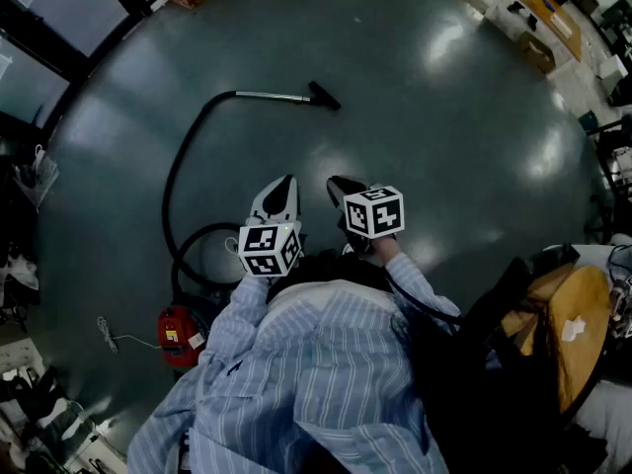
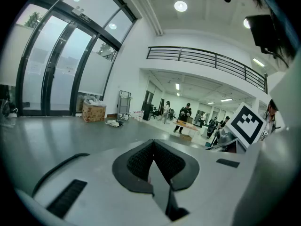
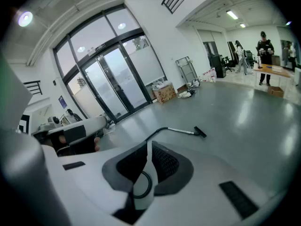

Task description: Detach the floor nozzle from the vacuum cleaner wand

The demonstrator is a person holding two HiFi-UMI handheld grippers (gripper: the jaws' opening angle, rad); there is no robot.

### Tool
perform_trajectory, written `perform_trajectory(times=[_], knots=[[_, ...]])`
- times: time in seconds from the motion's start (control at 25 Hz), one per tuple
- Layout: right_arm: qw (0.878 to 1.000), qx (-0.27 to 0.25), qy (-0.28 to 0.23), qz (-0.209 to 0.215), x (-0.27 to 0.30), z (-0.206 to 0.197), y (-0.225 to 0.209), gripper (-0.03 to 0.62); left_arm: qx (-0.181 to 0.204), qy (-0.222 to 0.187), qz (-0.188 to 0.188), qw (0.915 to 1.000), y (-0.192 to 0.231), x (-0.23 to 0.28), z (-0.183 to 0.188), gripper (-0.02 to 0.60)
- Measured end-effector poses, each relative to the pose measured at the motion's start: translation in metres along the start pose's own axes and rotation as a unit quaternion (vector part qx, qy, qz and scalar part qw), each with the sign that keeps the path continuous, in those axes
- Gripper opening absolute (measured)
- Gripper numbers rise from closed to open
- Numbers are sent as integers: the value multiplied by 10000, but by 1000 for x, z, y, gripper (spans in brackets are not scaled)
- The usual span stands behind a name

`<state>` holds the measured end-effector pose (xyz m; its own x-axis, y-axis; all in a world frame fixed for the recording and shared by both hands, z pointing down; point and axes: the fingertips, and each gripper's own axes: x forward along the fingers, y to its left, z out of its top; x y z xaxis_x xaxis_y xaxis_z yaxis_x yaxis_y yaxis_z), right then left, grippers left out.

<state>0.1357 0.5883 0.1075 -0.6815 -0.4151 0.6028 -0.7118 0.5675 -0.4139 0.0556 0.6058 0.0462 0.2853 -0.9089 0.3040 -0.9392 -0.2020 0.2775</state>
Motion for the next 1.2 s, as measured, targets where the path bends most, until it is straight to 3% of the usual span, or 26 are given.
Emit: perform_trajectory(times=[0.56,1.2], knots=[[9997,154,-170,101,8,0,7,37,53,62,79,9999,11,-12,-5,6],[9998,185,-17,-21,29,-16,39,37,-178,129,-75,9997,45,-32,-6,6]])
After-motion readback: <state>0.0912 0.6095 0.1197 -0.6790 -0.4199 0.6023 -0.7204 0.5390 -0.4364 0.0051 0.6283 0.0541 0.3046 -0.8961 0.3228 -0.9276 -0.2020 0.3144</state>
